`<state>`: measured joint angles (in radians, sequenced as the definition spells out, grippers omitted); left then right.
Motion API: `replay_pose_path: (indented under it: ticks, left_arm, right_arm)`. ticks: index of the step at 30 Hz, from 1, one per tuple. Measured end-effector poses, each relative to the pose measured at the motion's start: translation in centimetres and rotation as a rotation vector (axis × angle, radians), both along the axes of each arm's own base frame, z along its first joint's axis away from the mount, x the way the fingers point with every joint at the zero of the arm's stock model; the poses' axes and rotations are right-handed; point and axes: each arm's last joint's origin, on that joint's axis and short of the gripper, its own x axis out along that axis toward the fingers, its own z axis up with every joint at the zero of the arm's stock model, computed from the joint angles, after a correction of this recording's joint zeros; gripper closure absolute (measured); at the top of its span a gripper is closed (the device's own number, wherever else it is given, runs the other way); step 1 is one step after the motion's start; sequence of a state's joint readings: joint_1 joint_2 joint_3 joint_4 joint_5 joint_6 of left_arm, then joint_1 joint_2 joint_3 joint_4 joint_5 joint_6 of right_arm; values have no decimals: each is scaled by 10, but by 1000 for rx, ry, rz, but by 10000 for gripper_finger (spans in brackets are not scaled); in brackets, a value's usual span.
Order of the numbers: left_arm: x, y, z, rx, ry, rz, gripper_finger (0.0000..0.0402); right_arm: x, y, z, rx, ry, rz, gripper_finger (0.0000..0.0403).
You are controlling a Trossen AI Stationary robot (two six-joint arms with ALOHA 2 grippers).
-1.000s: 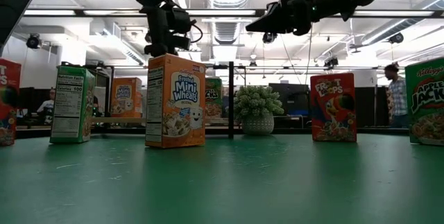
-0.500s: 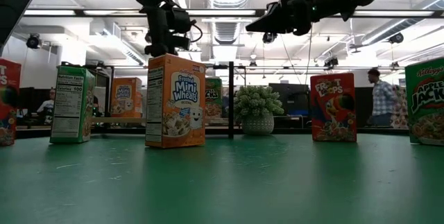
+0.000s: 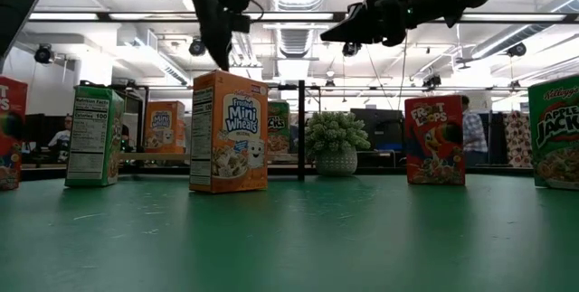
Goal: Stack cereal on shelf
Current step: Put the bottom red cereal box on the shelf
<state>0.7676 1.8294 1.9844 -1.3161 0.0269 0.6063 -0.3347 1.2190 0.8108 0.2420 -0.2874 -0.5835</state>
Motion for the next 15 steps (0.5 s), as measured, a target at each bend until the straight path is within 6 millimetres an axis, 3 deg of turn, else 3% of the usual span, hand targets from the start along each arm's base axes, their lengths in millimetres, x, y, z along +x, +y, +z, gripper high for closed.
replay_pose_path:
  ticks: [7,15]
  left_arm:
    - [11,-38,13,-67,-87,-16,229]
    - [18,-116,6,-110,-194,-58,247]
  right_arm:
    - [0,0,0,2,3,0,394]
    - [0,0,0,16,2,-4,394]
